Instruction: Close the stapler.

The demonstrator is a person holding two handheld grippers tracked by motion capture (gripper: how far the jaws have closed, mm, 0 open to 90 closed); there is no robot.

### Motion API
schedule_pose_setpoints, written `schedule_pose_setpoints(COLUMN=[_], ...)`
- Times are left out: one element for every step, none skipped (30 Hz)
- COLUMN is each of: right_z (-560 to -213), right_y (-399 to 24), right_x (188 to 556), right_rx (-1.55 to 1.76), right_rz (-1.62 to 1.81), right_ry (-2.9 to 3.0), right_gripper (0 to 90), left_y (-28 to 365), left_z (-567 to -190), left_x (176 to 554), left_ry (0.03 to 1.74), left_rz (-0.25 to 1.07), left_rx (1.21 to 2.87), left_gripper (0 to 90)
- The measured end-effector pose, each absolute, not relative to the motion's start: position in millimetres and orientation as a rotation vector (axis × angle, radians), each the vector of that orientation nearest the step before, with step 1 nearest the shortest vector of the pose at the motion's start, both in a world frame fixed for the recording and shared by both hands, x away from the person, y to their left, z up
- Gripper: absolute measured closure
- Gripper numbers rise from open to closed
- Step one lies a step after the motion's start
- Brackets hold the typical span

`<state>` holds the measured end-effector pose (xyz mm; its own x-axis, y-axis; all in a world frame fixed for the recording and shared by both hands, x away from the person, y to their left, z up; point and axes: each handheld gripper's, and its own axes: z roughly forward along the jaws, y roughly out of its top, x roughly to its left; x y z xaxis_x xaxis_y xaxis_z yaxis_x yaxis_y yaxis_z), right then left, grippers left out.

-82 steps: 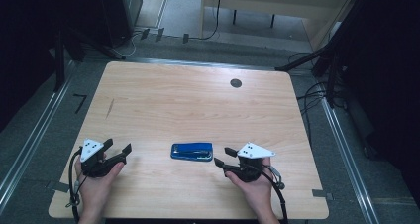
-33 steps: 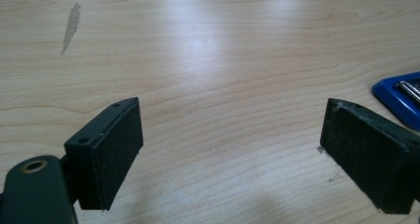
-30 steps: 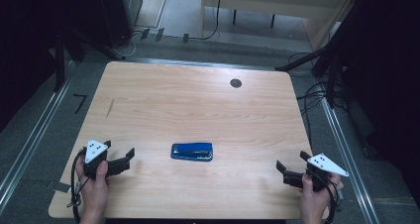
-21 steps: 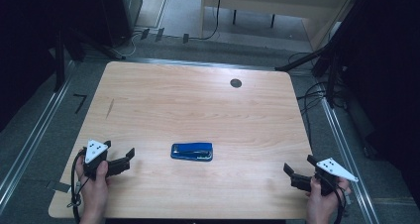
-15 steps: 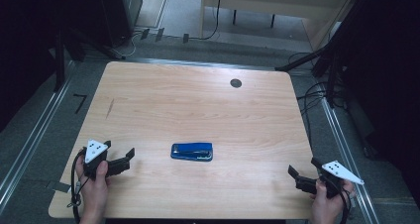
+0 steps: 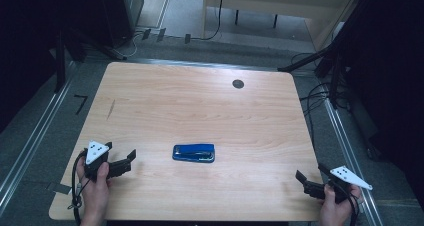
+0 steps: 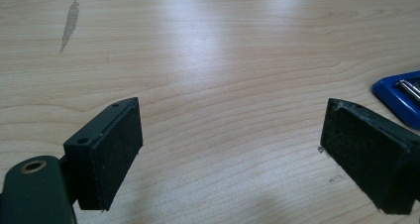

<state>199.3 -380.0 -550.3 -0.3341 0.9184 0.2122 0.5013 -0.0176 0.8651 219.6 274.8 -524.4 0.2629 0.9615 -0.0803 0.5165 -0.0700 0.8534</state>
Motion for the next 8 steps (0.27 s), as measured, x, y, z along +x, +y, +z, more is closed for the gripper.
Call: schedule_pose_setpoints(right_z=[-551.0, -551.2, -550.9, -550.6, -550.4, -550.3, -550.2, -550.2], right_y=[-380.4, -380.7, -381.0, -381.3, -381.5, -381.7, -381.7, -381.5], right_x=[199.8, 199.7, 199.3, 198.9, 198.5, 198.6, 198.6, 198.7], right_rx=[1.469, 1.471, 1.475, 1.478, 1.478, 1.471, 1.471, 1.47], right_rz=[1.316, 1.318, 1.316, 1.317, 1.318, 1.318, 1.317, 1.317], right_ry=[1.84, 1.839, 1.836, 1.83, 1.825, 1.822, 1.822, 1.824], right_gripper=[0.0, 0.0, 0.0, 0.0, 0.0, 0.0, 0.0, 0.0], left_y=[274.7, 274.5, 274.3, 274.3, 274.3, 274.1, 274.1, 274.1], left_z=[-524.3, -524.3, -524.4, -524.4, -524.4, -524.4, -524.4, -524.4], left_x=[219.5, 219.5, 219.5, 219.5, 219.6, 219.7, 219.7, 219.8], left_ry=[1.368, 1.368, 1.368, 1.368, 1.37, 1.372, 1.372, 1.372], left_rz=[0.683, 0.685, 0.686, 0.686, 0.687, 0.686, 0.686, 0.685], left_rx=[1.711, 1.71, 1.711, 1.711, 1.712, 1.712, 1.712, 1.713], left_gripper=[9.8, 9.8, 9.8, 9.8, 9.8, 9.8, 9.8, 9.8])
